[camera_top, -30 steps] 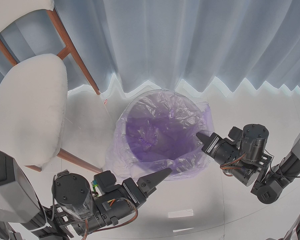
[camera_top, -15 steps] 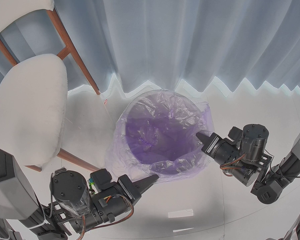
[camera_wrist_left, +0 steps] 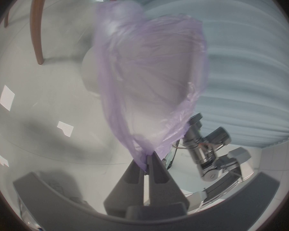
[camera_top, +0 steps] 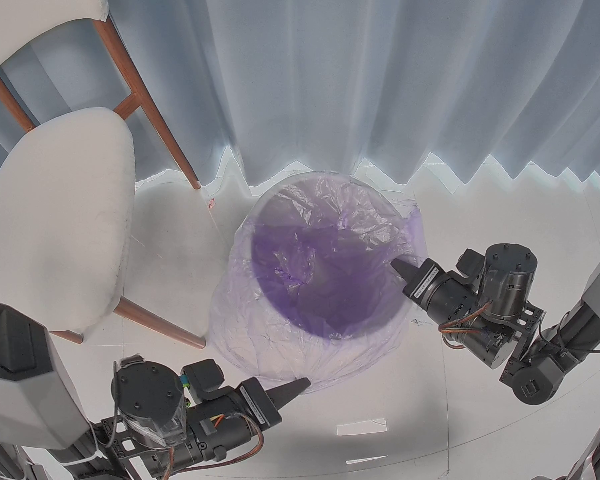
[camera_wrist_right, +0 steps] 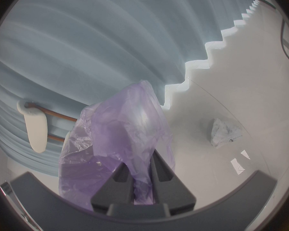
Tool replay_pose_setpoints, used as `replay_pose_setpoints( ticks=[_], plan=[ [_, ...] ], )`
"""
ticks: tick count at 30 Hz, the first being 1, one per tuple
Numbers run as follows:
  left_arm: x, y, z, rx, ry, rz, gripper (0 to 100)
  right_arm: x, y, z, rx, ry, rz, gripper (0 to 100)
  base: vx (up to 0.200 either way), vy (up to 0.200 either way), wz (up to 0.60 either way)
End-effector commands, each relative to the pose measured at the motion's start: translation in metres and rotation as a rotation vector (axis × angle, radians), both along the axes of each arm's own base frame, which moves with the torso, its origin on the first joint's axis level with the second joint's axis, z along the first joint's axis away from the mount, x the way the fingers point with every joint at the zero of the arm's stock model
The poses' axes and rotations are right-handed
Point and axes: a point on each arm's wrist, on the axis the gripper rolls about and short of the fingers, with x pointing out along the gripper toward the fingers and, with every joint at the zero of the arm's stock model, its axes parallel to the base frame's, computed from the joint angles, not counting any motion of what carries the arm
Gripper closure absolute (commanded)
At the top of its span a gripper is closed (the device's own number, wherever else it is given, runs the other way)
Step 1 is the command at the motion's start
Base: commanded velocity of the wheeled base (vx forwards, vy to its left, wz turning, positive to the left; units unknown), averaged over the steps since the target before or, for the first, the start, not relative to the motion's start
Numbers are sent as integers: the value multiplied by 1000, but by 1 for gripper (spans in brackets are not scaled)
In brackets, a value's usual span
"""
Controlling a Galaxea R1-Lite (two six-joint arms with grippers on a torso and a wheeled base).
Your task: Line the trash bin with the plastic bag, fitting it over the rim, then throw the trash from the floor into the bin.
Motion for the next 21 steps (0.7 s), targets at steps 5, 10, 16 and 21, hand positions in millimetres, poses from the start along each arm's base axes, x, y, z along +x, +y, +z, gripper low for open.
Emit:
replay_pose_setpoints(
  ticks=[5,10,16,21],
  plan=[
    [0,0,-24,106,36,3,100,1,1,6,43,-5,-3,100,0,0,0],
    [6,5,-24,109,34,42,100,1,1,5,41,-3,-3,100,0,0,0],
    [10,12,-24,119,34,93,100,1,-1,7,43,-8,-6,100,0,0,0],
    [-1,19,-27,209,-6,47,0,1,-2,7,37,-10,-10,100,0,0,0]
  ],
)
